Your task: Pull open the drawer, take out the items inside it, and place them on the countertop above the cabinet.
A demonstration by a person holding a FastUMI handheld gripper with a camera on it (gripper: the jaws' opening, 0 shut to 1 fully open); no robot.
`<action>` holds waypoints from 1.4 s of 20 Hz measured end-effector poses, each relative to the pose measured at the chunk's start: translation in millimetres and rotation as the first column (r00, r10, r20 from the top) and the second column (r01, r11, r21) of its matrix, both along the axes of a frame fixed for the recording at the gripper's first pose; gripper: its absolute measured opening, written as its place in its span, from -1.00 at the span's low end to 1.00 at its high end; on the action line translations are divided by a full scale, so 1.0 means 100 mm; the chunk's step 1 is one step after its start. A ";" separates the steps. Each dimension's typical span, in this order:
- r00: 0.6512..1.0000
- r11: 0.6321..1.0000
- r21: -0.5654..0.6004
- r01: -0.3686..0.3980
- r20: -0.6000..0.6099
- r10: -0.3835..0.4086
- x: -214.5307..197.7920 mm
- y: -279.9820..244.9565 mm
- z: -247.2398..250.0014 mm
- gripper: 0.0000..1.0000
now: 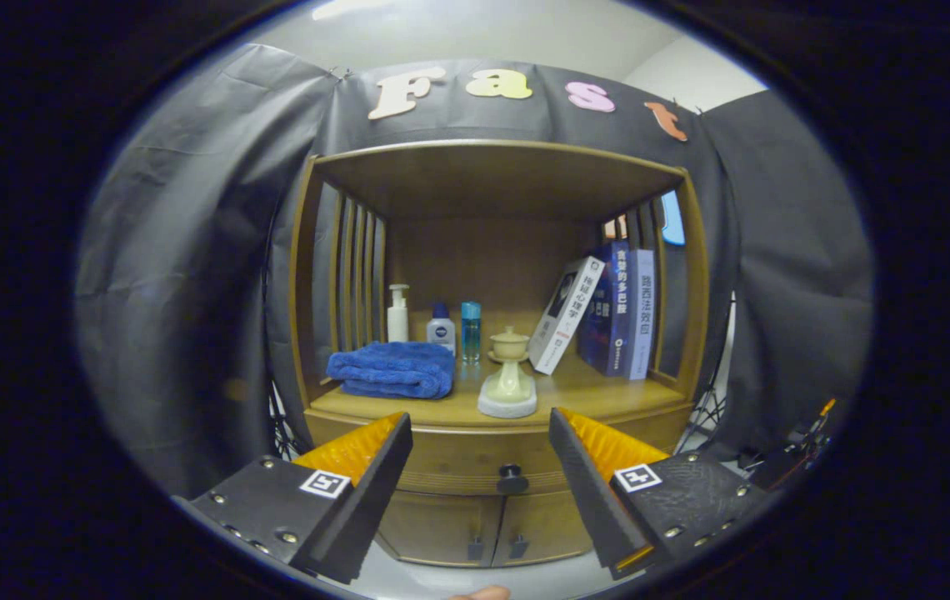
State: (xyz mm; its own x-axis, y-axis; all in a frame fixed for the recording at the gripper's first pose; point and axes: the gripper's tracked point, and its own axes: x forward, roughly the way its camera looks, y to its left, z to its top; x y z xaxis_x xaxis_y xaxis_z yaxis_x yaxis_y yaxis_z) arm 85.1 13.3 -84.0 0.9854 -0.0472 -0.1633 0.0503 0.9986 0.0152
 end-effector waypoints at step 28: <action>0.999 0.995 -0.090 0.040 -0.030 -0.043 -0.75 -0.25 0.29 0.99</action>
State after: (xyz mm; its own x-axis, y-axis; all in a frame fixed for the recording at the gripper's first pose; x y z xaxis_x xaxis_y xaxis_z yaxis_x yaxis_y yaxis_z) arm 10.2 -12.0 -54.6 0.9767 -0.1034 -0.1878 0.0905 0.9930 -0.0762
